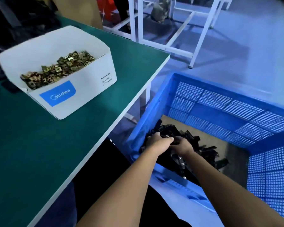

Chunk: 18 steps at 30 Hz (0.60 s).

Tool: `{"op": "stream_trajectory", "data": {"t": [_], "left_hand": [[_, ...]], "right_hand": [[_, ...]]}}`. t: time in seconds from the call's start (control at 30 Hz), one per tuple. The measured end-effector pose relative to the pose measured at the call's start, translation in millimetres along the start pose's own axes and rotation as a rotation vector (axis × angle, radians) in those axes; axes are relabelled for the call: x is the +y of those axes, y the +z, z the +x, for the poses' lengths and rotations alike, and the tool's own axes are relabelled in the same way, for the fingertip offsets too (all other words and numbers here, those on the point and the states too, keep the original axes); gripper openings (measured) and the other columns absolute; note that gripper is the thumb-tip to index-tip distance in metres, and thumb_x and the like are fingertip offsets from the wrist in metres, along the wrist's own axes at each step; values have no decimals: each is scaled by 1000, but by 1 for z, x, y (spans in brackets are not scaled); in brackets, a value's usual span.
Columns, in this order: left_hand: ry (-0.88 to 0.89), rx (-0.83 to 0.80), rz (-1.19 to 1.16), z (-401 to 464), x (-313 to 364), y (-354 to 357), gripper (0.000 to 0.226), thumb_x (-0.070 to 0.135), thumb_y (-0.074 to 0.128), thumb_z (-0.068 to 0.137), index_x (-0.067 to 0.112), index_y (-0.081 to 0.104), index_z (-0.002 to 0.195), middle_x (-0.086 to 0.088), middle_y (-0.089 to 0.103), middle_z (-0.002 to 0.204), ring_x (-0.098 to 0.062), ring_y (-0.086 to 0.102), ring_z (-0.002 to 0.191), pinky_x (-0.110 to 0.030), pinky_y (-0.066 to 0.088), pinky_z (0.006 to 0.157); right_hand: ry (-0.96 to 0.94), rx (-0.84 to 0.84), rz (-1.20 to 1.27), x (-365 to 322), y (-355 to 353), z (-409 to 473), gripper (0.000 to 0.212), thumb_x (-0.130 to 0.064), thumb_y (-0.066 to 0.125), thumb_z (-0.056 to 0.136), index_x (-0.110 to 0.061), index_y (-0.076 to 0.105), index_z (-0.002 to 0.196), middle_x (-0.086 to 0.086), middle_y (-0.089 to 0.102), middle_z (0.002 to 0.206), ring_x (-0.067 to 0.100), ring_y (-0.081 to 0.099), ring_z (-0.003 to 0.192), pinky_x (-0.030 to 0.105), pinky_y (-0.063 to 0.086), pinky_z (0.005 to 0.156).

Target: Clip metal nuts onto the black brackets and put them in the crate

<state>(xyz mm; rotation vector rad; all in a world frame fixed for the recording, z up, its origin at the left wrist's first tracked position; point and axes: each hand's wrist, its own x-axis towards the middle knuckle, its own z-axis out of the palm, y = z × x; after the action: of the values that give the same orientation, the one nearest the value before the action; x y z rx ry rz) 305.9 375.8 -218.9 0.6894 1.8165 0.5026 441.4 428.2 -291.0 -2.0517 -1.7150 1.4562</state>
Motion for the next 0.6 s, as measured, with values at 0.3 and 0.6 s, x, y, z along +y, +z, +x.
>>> {"op": "stream_trajectory", "data": {"t": [0.3, 0.6], "left_hand": [[401, 306, 155, -37, 42, -58, 11, 24, 68, 89, 12, 71, 89, -2, 74, 98, -24, 67, 101, -28, 50, 81], [1127, 605, -139, -170, 82, -178, 10, 6, 73, 86, 15, 73, 90, 7, 74, 84, -6, 69, 74, -27, 57, 77]], "right_hand": [[-100, 309, 11, -91, -9, -33, 25, -30, 73, 88, -16, 79, 107, 10, 77, 101, 29, 70, 105, 33, 54, 86], [-759, 763, 346, -252, -29, -162, 17, -27, 62, 83, -20, 75, 90, -1, 73, 80, 0, 60, 70, 25, 49, 68]]}}
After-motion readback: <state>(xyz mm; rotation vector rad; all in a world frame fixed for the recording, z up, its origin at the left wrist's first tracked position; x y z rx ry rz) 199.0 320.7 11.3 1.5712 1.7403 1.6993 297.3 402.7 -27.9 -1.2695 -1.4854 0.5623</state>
